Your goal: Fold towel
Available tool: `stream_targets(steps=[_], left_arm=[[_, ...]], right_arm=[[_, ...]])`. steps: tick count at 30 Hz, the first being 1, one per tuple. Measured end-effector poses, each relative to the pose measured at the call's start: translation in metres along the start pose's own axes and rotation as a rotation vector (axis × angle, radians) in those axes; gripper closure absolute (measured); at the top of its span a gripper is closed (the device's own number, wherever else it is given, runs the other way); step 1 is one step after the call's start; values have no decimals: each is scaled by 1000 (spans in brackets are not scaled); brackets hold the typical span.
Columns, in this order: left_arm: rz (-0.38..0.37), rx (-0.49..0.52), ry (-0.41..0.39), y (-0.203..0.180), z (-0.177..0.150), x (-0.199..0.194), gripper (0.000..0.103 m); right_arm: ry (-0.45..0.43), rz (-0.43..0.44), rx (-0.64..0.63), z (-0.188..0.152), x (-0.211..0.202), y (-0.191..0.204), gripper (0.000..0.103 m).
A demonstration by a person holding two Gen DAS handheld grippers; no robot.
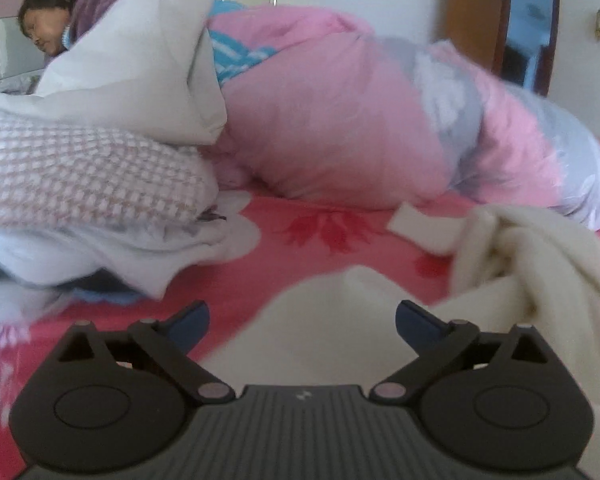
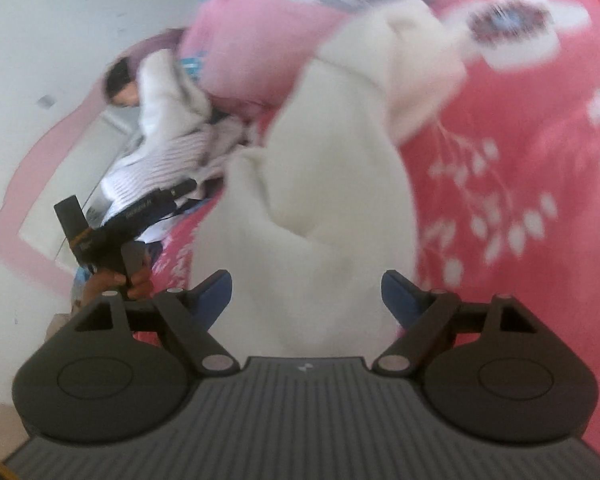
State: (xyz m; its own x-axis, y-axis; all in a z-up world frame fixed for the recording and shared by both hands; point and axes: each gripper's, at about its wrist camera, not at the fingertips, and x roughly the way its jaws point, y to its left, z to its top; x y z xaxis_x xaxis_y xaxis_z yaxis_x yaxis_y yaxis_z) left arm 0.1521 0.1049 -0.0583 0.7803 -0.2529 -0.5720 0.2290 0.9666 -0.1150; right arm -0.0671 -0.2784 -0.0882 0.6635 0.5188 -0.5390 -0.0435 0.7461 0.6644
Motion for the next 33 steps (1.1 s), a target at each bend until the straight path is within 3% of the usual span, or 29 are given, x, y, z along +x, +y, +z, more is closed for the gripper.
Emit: stream_targets(steps=[5, 11, 14, 19, 23, 29, 32, 33], left_arm=[[-106, -33, 79, -6, 21, 42, 3], [-116, 19, 138, -23, 12, 70, 5], [-136, 19, 146, -27, -1, 70, 9], [-167, -34, 170, -24, -7, 64, 26], [-159, -3, 169, -30, -9, 56, 40], [-130, 12, 145, -42, -15, 45, 67], [-109, 18, 143, -47, -17, 41, 77], [-101, 19, 143, -49, -18, 40, 79]], right_arm=[[8, -23, 21, -4, 11, 4, 21], [35, -20, 77, -13, 22, -3, 20], [60, -12, 37, -20, 27, 5, 20], [104, 29, -8, -26, 30, 20, 20], [133, 47, -22, -38, 23, 27, 22], [155, 70, 12, -53, 16, 27, 40], [142, 60, 39, -53, 25, 22, 56], [141, 52, 54, -51, 32, 20, 68]])
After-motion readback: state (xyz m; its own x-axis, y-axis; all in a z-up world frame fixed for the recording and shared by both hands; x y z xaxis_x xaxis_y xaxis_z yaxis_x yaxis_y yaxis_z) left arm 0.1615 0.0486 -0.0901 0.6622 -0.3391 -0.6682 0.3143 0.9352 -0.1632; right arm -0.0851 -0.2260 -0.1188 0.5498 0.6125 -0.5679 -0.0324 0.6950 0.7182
